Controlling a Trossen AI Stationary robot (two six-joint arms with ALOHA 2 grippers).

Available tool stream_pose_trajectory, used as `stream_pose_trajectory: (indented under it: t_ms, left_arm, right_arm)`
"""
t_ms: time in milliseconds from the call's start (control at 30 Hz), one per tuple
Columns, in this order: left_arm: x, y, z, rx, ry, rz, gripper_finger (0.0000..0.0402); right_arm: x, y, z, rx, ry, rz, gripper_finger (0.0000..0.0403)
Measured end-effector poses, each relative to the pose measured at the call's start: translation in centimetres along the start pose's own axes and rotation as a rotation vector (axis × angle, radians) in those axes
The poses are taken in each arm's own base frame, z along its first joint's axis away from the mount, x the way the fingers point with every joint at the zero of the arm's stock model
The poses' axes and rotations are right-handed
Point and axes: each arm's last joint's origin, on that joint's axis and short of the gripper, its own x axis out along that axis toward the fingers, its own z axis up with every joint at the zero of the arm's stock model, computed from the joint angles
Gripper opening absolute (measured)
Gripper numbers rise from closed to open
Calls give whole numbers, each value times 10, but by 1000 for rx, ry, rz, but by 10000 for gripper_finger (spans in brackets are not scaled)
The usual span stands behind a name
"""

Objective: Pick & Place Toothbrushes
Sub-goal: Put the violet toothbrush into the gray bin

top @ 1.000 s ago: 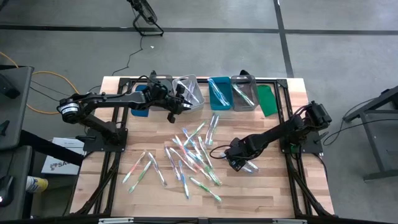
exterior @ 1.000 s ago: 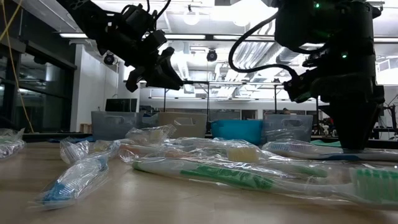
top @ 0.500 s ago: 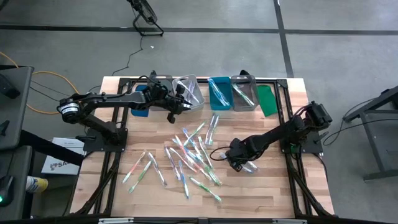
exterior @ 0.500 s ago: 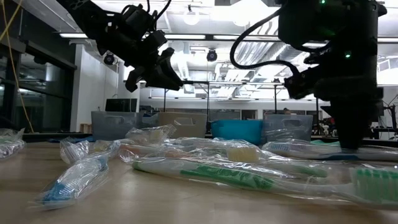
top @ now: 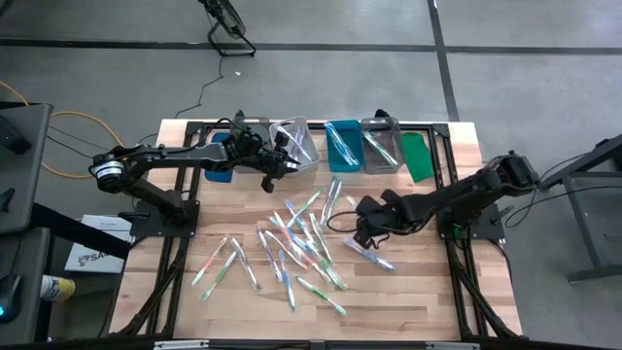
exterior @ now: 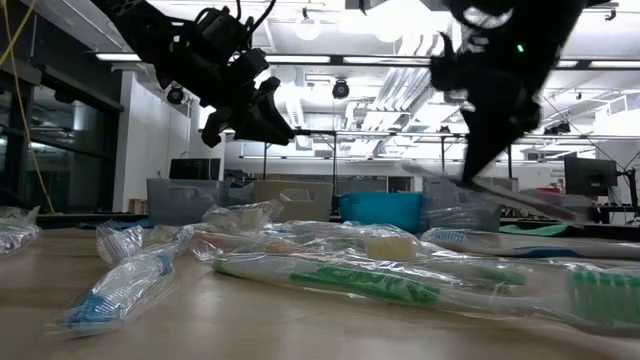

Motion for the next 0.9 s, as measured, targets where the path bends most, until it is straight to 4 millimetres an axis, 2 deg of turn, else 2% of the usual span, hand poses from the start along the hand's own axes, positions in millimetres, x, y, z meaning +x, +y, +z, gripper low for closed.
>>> stream_pose_trajectory:
  t_ms: [367, 500, 633, 900]
  left_arm:
    - [0, 2, 5, -80, -98, -15, 96]
    - [0, 2, 5, -114, -111, -27, 96]
    - [0, 4, 6, -175, -124, -14, 96]
    - [-2, 14, 15, -332, -246, 35, 103]
  right_arm:
    - [-5, -5, 55, -200, -389, 57, 4]
    - [-6, -9, 71, -266, -511, 7, 4]
    - [-9, -15, 87, -319, -621, -42, 4]
    - [-14, -31, 118, -407, -812, 3, 4]
